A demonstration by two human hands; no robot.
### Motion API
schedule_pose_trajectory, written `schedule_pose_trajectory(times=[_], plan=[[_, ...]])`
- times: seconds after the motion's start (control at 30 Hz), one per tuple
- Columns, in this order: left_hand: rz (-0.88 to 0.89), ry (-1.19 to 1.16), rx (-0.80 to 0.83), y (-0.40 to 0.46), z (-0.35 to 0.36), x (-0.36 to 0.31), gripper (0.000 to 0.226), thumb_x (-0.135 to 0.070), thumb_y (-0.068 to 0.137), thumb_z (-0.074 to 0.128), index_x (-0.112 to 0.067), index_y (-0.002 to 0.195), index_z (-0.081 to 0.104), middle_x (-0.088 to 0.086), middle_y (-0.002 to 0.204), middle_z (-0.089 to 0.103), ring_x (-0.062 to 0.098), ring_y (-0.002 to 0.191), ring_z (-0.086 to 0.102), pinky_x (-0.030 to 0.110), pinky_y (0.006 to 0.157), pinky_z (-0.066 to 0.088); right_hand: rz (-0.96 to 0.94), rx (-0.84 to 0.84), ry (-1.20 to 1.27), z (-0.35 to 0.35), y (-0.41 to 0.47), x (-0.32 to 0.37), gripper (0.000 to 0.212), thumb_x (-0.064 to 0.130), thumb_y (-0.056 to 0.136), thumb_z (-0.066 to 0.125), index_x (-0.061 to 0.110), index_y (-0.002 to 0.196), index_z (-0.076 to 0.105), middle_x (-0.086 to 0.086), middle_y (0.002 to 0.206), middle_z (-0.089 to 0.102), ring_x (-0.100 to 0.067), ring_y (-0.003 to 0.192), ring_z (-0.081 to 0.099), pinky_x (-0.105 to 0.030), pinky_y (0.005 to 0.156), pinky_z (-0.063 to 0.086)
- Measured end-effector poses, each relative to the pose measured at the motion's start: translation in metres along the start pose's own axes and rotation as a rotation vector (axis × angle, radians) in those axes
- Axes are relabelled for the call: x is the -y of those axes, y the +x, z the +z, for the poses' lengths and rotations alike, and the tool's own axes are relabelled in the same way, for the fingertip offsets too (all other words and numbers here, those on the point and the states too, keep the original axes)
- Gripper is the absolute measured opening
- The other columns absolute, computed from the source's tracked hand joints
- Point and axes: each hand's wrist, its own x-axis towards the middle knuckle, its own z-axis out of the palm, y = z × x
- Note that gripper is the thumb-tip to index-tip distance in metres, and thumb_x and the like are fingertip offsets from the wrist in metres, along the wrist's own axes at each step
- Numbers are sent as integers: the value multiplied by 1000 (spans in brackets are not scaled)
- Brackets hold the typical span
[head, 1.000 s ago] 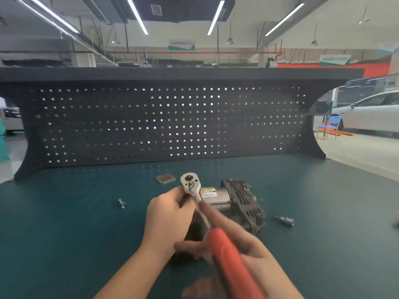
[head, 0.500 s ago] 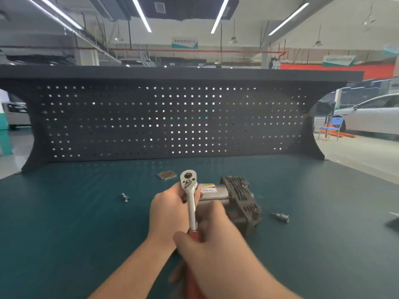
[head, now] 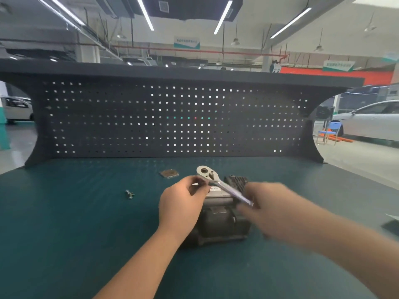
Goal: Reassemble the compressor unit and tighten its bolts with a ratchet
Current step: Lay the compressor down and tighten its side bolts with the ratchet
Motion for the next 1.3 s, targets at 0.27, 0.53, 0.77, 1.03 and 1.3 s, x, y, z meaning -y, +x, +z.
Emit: schedule_pose_trajectory(times=[0.27,0.53,0.77,1.03,1.3], plan=[[49,34,0,-1,0,3,20,-23,87,67,-40,78,64,-3,52,57,19,52,43,25,50,37,31,256,530,36,-12,34,14,32,84,57,21,92,59,2,77,70,-14,69,68,-25,64,57],[86,27,35,0,-3,1,6,-36,87,69,-38,83,73,-17,65,69,11,62,59,27,59,46,51,-94,-76,-7,40,-10,13,28,85,58,28,75,50,7,77,59,-18,73,58,-27,62,45],[48,107,9,-2,0,2,24,-25,86,64,-34,64,63,-16,52,57,8,52,44,28,49,32,101,321,814,18,-6,42,17,13,98,44,12,83,51,2,49,60,-12,43,60,-17,41,45],[128,114,92,-2,-6,0,8,-37,88,67,-39,81,70,-14,67,69,10,66,60,31,62,47,-4,312,125,-21,38,-2,4,16,88,65,15,91,68,7,71,69,-15,68,65,-25,66,51],[23,-37,33,-3,-3,2,12,-31,83,70,-43,81,71,-24,77,71,-2,77,65,31,72,54,-75,104,-2,-3,17,27,15,26,88,58,13,80,58,-1,72,67,-21,65,66,-29,56,54]])
